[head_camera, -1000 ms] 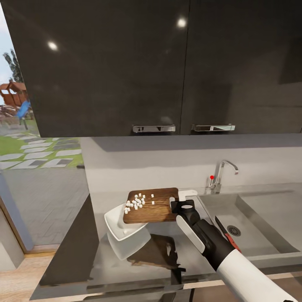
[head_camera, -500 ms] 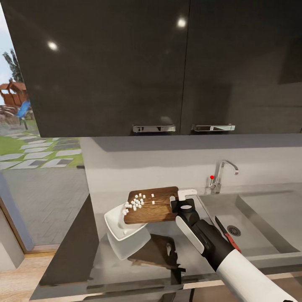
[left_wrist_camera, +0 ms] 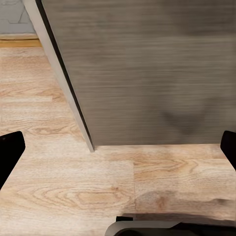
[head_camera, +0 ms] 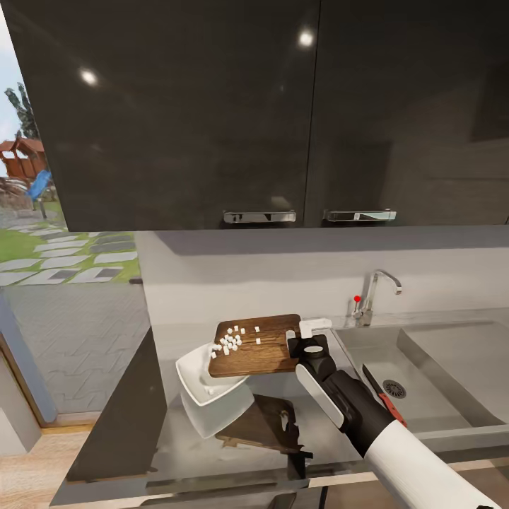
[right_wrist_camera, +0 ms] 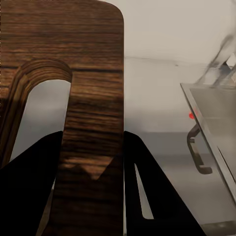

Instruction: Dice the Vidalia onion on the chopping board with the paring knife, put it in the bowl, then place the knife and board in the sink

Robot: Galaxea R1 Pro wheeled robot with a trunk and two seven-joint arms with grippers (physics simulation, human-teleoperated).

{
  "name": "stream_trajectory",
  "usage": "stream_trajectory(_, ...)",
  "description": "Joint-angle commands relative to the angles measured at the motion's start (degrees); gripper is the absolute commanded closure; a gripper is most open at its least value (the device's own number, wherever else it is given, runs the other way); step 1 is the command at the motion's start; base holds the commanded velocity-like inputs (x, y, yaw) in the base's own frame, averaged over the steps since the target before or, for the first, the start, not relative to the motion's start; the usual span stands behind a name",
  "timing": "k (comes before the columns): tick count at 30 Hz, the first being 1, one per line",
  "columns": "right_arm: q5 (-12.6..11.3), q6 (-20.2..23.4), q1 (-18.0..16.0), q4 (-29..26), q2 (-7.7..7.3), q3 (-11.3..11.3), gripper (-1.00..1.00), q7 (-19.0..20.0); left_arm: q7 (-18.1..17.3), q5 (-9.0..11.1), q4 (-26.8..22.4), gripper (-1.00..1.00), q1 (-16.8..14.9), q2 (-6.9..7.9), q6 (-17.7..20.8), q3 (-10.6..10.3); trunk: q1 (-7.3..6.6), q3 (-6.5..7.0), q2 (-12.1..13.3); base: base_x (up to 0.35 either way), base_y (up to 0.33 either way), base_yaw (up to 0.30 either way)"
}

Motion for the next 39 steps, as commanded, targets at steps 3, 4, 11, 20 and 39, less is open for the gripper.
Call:
stream_trajectory(3,-0.5,0.1,-0.1,-0.1,-0.07,0.2,1.0,-0.5,0.3,0.5,-0.1,-1.0,0.0,0.08,-0.1,-0.4,0.02,-0.01,0.0,0.0,0.0,0.0)
stream_trajectory(4,-0.5,0.0,-0.1,-0.1,-0.04,0.3,1.0,-0.5,0.3,0.5,-0.1,-1.0,0.0,0.08,-0.1,-0.4,0.02,-0.01,0.0,0.0,0.0,0.0)
stream_trajectory(11,-0.5,-0.1,-0.1,-0.1,0.03,0.3,1.0,-0.5,0.3,0.5,-0.1,-1.0,0.0,0.08,-0.1,-0.4,0.02,-0.01,0.0,0.0,0.0,0.0)
stream_trajectory(20,6.1,-0.3,-0.1,0.0,2.27,0.2,1.0,-0.4,0.3,0.5,0.0,-1.0,0.0,0.08,-0.1,-0.4,0.02,-0.01,0.0,0.0,0.008,0.0)
stream_trajectory(39,7.0,-0.3,-0.1,0.0,2.56,0.1,1.0,-0.4,0.3,0.5,0.0,-1.0,0.0,0.08,0.0,-0.4,0.02,-0.01,0.0,0.0,0.013,0.0)
